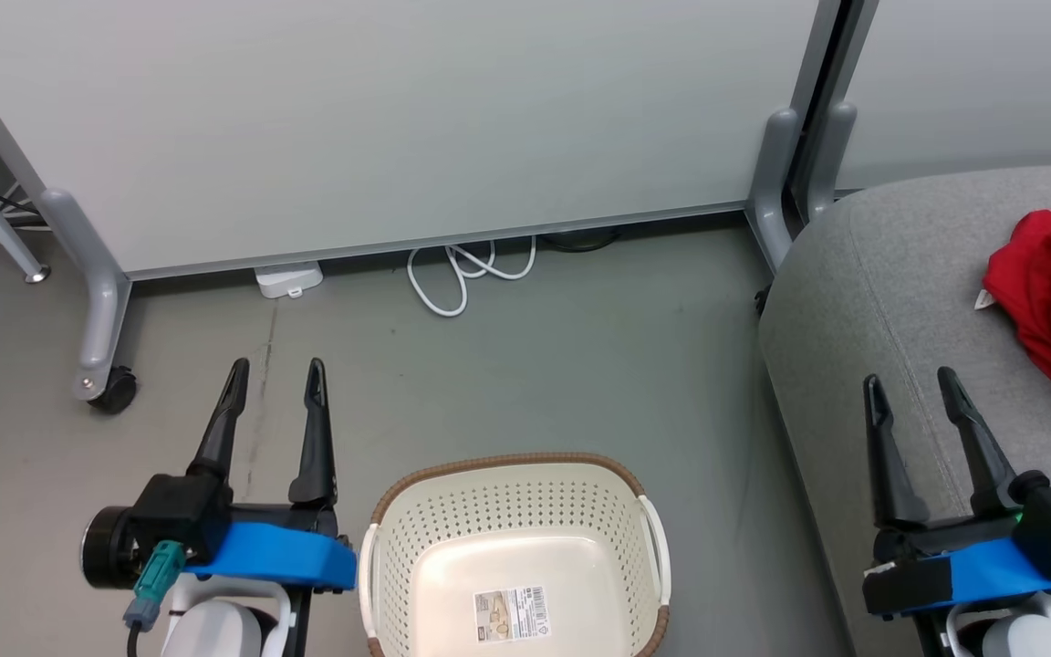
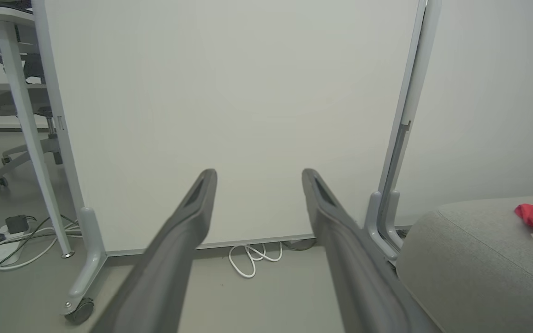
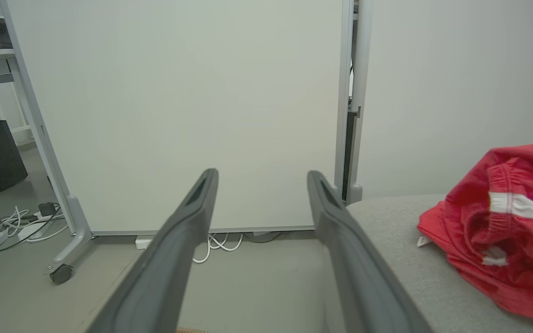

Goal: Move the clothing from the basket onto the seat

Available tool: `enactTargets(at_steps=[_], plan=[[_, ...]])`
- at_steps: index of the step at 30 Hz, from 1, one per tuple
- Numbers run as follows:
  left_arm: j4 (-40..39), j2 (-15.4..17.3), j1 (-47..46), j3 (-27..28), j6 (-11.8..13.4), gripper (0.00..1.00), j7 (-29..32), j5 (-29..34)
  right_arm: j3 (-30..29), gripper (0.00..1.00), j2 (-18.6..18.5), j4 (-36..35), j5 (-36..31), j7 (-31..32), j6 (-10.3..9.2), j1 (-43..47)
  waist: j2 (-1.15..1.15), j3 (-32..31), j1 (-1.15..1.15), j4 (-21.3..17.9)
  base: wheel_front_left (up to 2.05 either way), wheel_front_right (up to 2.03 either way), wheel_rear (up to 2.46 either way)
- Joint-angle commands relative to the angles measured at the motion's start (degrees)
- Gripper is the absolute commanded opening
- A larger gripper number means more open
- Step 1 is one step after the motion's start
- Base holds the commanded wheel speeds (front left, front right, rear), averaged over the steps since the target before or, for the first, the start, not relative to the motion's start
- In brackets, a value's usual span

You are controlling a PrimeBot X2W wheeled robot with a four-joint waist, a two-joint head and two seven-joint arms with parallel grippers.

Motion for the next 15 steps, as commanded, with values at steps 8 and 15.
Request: enactTargets(at_steps=[8, 15], plan=[[-1.2, -0.4, 3.3, 2.8, -0.7, 1.0, -0.2, 1.5, 1.3, 1.0, 1.0, 3.7, 0.2, 0.0, 0.01, 0.8, -0.01, -1.2, 0.01, 1.3, 0.0, 0.0, 0.0], [-1.3, -0.4, 4.5, 2.3, -0.6, 1.0, -0.2, 1.3, 1.2, 1.0, 1.4, 4.9, 0.3, 0.0, 0.01, 1.1, -0.01, -1.5, 0.01, 2.1, 0.0, 0.0, 0.0]])
